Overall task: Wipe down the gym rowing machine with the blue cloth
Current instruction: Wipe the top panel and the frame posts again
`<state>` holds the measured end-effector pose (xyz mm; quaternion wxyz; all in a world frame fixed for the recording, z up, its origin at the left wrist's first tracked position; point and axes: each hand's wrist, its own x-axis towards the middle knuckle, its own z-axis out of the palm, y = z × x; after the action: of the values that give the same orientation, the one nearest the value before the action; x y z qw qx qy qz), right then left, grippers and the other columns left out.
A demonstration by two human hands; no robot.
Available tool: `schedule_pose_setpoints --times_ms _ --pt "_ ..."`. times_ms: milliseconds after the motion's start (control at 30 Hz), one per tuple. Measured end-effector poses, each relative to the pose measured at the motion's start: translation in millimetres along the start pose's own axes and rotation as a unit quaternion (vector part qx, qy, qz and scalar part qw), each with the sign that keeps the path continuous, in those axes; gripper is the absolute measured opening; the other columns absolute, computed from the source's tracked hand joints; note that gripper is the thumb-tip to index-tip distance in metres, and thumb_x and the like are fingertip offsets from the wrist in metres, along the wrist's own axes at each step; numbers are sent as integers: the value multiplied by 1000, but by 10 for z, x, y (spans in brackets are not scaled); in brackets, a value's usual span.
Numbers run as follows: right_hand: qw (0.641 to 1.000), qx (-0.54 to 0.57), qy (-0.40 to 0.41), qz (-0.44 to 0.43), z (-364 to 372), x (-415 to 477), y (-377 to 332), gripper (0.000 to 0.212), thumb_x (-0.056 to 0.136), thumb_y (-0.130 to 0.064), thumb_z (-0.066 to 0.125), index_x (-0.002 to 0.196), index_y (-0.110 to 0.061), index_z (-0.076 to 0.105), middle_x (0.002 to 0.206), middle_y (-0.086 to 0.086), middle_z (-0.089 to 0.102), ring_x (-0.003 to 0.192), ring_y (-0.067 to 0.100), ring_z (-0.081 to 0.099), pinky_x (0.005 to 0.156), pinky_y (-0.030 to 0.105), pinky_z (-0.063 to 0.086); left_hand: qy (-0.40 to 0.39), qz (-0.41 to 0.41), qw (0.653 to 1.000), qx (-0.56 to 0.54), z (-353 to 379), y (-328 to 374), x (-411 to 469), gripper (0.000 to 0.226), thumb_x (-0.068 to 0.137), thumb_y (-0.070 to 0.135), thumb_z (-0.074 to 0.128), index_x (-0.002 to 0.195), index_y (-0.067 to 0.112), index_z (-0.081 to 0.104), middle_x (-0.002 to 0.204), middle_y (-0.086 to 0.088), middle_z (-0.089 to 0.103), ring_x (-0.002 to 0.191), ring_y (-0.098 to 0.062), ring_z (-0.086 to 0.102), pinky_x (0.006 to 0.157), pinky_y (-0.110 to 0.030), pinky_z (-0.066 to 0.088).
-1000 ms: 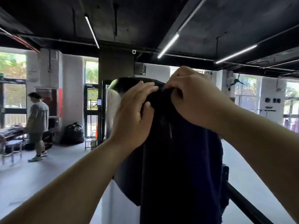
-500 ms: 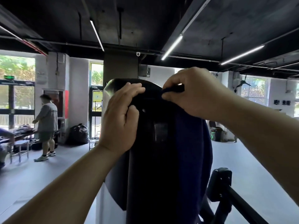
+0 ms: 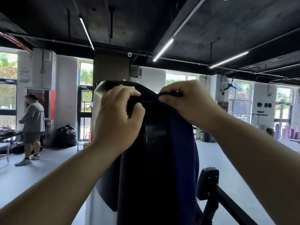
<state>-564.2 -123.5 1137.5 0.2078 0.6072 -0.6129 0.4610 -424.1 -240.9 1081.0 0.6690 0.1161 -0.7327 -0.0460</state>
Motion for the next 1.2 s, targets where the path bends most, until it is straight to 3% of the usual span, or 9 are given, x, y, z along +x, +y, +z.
schedule_pose_setpoints --times_ms 133,267,333,400,500,767,933,1067,1200 --pt "1000 18 -16 -9 -24 -18 9 9 90 -19 70 94 -23 77 82 -15 71 77 -2 64 68 9 48 -27 1 998 56 32 110 9 53 78 51 33 114 24 61 115 23 41 129 -12 35 87 -3 17" --pt "989 137 26 48 7 -209 293 12 92 -16 68 91 -23 78 80 -6 75 81 13 70 85 38 58 -39 28 997 58 -40 164 -50 48 82 45 37 112 21 64 120 20 46 127 -2 33 95 -1 16" --pt "972 209 57 93 70 -333 418 14 92 -14 67 89 -23 78 82 -3 76 82 17 71 86 47 57 -55 69 994 61 -17 219 -138 42 82 38 41 110 18 66 123 12 56 129 -8 40 108 -15 23" --pt "969 216 72 96 106 -356 480 13 92 -13 67 92 -20 78 83 -2 76 85 19 71 87 48 56 -53 100 990 86 78 273 -256 41 82 32 44 112 15 66 126 2 60 130 -20 46 114 -45 32" --pt "982 164 65 61 78 -242 448 10 90 -15 70 93 -18 78 85 -6 74 86 16 69 88 45 55 -39 99 989 107 194 301 -351 42 82 28 45 117 12 63 129 -3 59 131 -26 45 107 -60 34" --pt "989 98 100 55 158 -536 779 8 92 -18 67 95 -21 74 93 -10 71 87 5 66 86 30 53 -20 115 985 127 221 273 -409 42 88 24 44 122 9 63 133 -7 57 134 -29 43 108 -59 34" --pt "972 167 127 107 412 -1050 908 23 92 -8 64 109 -21 74 106 -13 66 97 0 63 93 28 51 -11 162 968 193 295 342 -540 40 90 13 42 123 10 64 134 -5 60 133 -29 46 111 -62 29" --pt "964 183 162 109 391 -902 836 22 92 -9 64 105 -23 75 104 -13 68 97 1 63 94 31 52 -21 184 958 220 299 349 -564 42 88 9 43 125 7 62 136 -8 58 133 -28 47 117 -55 23" --pt "960 174 191 109 538 -1101 831 23 94 -11 62 110 -23 74 107 -14 66 99 -3 60 91 14 46 -39 231 939 253 304 343 -634 44 87 9 45 127 9 63 138 -8 57 132 -28 48 117 -58 20"
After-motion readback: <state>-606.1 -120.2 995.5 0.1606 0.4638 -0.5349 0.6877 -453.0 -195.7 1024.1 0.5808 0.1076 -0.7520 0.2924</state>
